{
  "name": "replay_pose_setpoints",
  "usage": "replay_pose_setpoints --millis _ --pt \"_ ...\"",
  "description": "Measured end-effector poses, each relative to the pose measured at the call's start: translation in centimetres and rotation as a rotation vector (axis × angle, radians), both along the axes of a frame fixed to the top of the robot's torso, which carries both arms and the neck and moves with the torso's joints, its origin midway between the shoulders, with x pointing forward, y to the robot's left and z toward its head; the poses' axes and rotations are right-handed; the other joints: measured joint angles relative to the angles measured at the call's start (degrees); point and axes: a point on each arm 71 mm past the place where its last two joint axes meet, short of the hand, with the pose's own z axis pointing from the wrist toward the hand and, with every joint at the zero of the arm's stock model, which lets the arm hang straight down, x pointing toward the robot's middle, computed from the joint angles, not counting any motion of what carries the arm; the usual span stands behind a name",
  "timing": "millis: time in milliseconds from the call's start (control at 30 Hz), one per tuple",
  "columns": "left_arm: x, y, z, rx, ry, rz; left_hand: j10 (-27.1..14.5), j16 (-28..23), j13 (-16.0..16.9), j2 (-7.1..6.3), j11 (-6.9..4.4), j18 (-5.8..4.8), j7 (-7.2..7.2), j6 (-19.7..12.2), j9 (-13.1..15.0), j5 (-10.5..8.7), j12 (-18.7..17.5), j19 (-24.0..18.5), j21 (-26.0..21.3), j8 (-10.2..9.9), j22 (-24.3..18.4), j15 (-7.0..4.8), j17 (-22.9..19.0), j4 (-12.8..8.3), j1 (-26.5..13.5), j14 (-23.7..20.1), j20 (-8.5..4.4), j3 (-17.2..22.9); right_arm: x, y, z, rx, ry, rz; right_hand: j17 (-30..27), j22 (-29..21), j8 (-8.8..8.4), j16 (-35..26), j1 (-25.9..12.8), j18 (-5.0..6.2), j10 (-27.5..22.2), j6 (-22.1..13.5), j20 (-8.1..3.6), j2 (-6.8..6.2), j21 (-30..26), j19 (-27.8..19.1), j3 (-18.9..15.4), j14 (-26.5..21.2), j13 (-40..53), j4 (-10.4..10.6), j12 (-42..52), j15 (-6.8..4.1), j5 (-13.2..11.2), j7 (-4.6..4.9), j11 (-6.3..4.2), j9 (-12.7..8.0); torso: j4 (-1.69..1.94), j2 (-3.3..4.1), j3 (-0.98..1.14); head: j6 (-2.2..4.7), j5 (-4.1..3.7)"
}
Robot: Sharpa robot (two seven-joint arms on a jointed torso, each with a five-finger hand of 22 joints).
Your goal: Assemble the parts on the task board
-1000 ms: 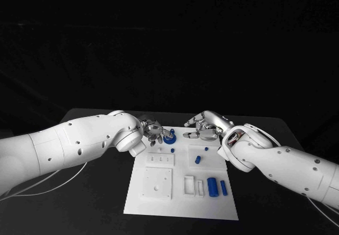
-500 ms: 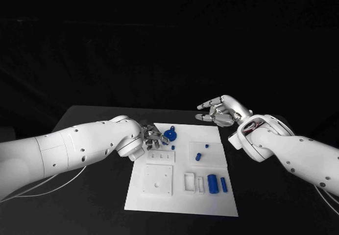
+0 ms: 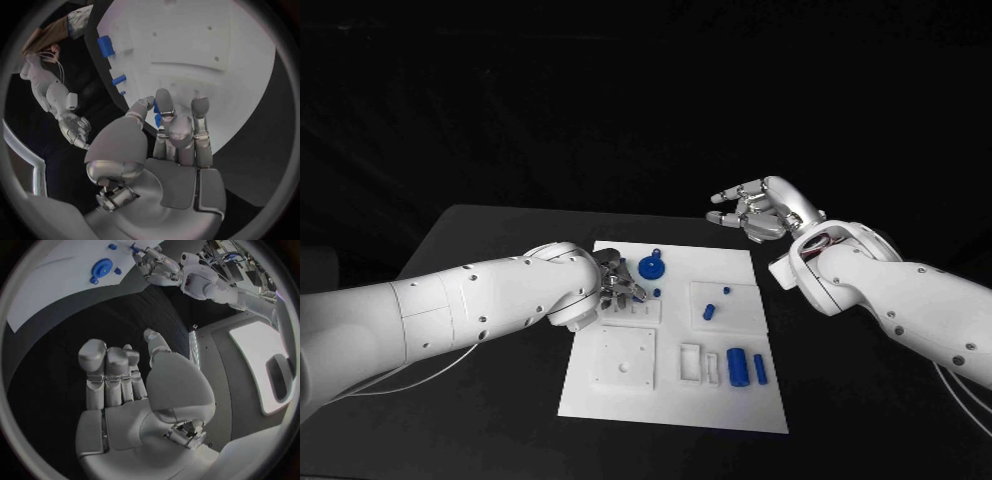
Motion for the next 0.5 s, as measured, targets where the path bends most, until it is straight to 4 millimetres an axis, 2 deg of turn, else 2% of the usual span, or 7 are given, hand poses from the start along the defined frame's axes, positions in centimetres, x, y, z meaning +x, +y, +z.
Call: replay_pose_setpoints --millis 100,267,333,500 --pt "-0.1 -0.05 -0.15 0.018 -0.006 -0.009 0.0 0.0 -0.31 -0.01 0.0 0.0 0.0 0.0 0.0 0.0 0.16 0.02 -0.39 0.0 0.65 0.0 0.23 0.0 0.0 0.0 -0.02 0.0 0.09 -0.05 0.0 0.004 0.002 -0.003 0.0 0.0 0.0 0.0 0.0 0.0 0.0 0.0 0.0 0.0 0.0 0.0 0.0 0.0 0.0 0.0 0.0 0.0 0.0 0.0 0.0 0.0 -0.03 0.01 0.01 -0.24 0.05" --pt "-0.28 -0.13 -0.32 0.048 -0.018 -0.029 0.01 0.0 -0.52 -0.16 0.02 -0.03 0.0 0.0 0.08 1.11 0.17 0.21 -0.75 -0.03 1.18 0.01 0.48 -0.08 -0.16 0.02 -0.2 -0.08 0.15 -0.05 -0.02 0.009 0.005 -0.005 0.01 0.05 0.0 0.0 -0.22 0.0 -0.2 0.0 0.0 0.22 -0.23 0.0 0.0 -0.19 -0.1 0.0 0.0 0.19 0.0 -0.01 0.21 0.0 -0.04 0.01 0.01 -0.5 0.08" --pt "-0.31 -0.11 -0.35 0.06 -0.022 -0.036 0.03 0.0 -0.92 -0.2 0.03 -0.03 0.0 0.0 0.94 1.11 0.39 0.52 -1.43 -0.04 1.87 0.02 0.71 -0.08 -0.2 0.02 0.11 -0.07 0.18 -0.06 -0.02 0.01 0.006 -0.006 0.01 0.05 0.0 0.0 -0.22 0.0 -0.2 0.01 0.0 0.22 -0.23 0.0 0.0 -0.19 -0.1 0.0 0.0 0.19 0.0 -0.01 0.21 0.0 -0.04 0.01 0.01 -0.58 0.11" --pt "-0.35 -0.02 -0.43 0.082 -0.025 -0.047 0.1 0.0 -1.27 -0.53 0.1 -0.3 0.01 0.01 1.37 1.11 0.64 0.84 -2.17 -0.1 2.93 0.21 0.95 -0.24 -0.53 0.21 -0.18 0.08 0.22 -0.07 -0.05 0.011 0.008 -0.008 -0.05 0.04 0.0 0.0 -0.22 0.0 -0.2 0.01 0.0 0.22 -0.22 0.0 0.0 -0.19 -0.1 0.0 0.0 0.19 0.0 -0.02 0.21 0.0 -0.04 0.01 0.0 -0.78 0.18"
